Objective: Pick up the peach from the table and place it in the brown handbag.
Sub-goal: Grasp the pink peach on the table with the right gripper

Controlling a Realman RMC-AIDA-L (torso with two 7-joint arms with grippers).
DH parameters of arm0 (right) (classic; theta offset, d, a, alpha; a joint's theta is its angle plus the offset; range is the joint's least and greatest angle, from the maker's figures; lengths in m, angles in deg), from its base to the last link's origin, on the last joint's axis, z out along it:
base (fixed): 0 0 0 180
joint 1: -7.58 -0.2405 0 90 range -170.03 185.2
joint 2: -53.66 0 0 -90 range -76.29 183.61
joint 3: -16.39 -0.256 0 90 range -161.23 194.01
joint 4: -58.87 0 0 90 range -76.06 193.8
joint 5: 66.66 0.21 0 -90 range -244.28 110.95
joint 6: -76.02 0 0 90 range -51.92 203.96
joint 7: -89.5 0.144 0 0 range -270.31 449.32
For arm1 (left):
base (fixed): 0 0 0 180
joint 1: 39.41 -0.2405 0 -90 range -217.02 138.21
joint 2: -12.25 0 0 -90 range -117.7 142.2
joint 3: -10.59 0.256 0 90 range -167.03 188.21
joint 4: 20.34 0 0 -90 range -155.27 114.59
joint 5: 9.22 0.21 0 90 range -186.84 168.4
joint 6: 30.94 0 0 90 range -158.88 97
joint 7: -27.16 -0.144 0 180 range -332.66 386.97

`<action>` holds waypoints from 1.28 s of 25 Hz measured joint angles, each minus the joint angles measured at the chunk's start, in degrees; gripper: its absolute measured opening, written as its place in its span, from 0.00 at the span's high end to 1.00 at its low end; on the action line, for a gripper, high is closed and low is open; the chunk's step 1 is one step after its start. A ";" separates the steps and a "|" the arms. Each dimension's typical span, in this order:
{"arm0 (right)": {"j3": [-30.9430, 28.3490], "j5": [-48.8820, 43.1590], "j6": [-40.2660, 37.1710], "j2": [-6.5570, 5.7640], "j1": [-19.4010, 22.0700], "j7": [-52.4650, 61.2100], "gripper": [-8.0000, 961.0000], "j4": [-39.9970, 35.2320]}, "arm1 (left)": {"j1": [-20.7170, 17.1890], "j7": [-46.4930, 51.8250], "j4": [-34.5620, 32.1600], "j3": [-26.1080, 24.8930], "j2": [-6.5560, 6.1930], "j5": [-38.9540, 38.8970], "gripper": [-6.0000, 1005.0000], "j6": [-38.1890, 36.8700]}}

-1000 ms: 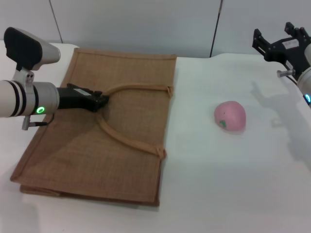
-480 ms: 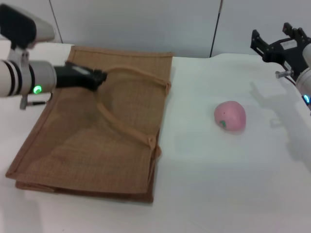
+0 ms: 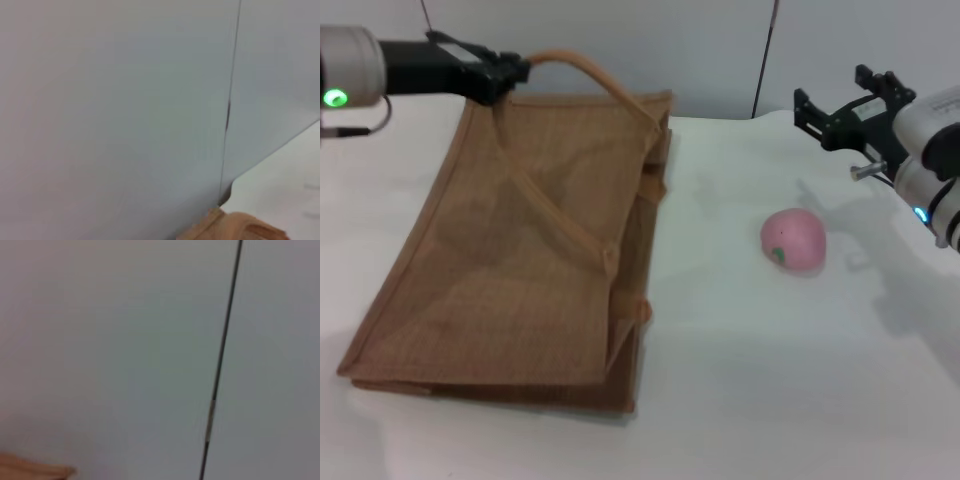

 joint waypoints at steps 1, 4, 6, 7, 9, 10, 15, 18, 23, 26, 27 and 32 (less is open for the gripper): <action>0.04 -0.54 0.75 -0.05 0.13 0.00 0.11 -0.65 | -0.40 0.64 -1.60 0.00 0.00 0.00 0.88 1.05; -0.35 -3.91 3.96 -0.21 1.45 0.00 0.11 -4.70 | -2.48 3.30 -10.68 0.77 -0.04 0.35 0.88 5.66; -0.96 -6.48 7.80 -1.01 3.47 -0.01 0.10 -9.88 | -2.84 4.51 -12.83 1.50 -0.09 0.36 0.88 6.32; -1.26 -7.59 10.01 -1.73 4.60 -0.01 0.10 -12.69 | -2.96 5.33 -14.20 2.12 -0.14 0.35 0.88 6.59; -2.01 -9.30 13.94 -2.90 6.84 -0.02 0.10 -17.86 | -3.05 7.54 -18.44 4.01 -0.21 0.26 0.88 7.44; -2.56 -9.97 15.46 -3.42 7.65 -0.02 0.10 -19.84 | -3.05 8.68 -20.64 4.80 -0.22 0.25 0.88 7.98; -4.82 -13.54 25.33 -4.10 9.41 -0.04 0.10 -26.84 | -3.11 11.73 -27.36 5.86 -0.32 0.50 0.88 10.99; -4.87 -15.43 33.88 -4.81 10.40 -0.06 0.10 -33.10 | -3.03 12.68 -29.97 5.86 -0.32 0.52 0.88 12.64; -4.70 -16.70 48.38 -5.42 11.89 -3.62 0.10 -43.04 | -2.92 14.09 -32.84 5.96 -0.30 0.50 0.88 13.94; -4.86 -16.53 58.24 -5.13 12.02 -7.09 0.10 -48.04 | -3.12 14.26 -33.45 5.99 -0.24 0.50 0.88 14.40; -4.87 -16.48 61.48 -5.08 12.02 -7.76 0.10 -49.47 | -3.12 14.31 -33.49 6.01 -0.22 0.50 0.88 14.53; -5.14 -11.53 70.71 -4.65 11.23 -12.88 0.10 -51.61 | -3.08 14.34 -33.57 6.03 -0.19 0.10 0.88 14.95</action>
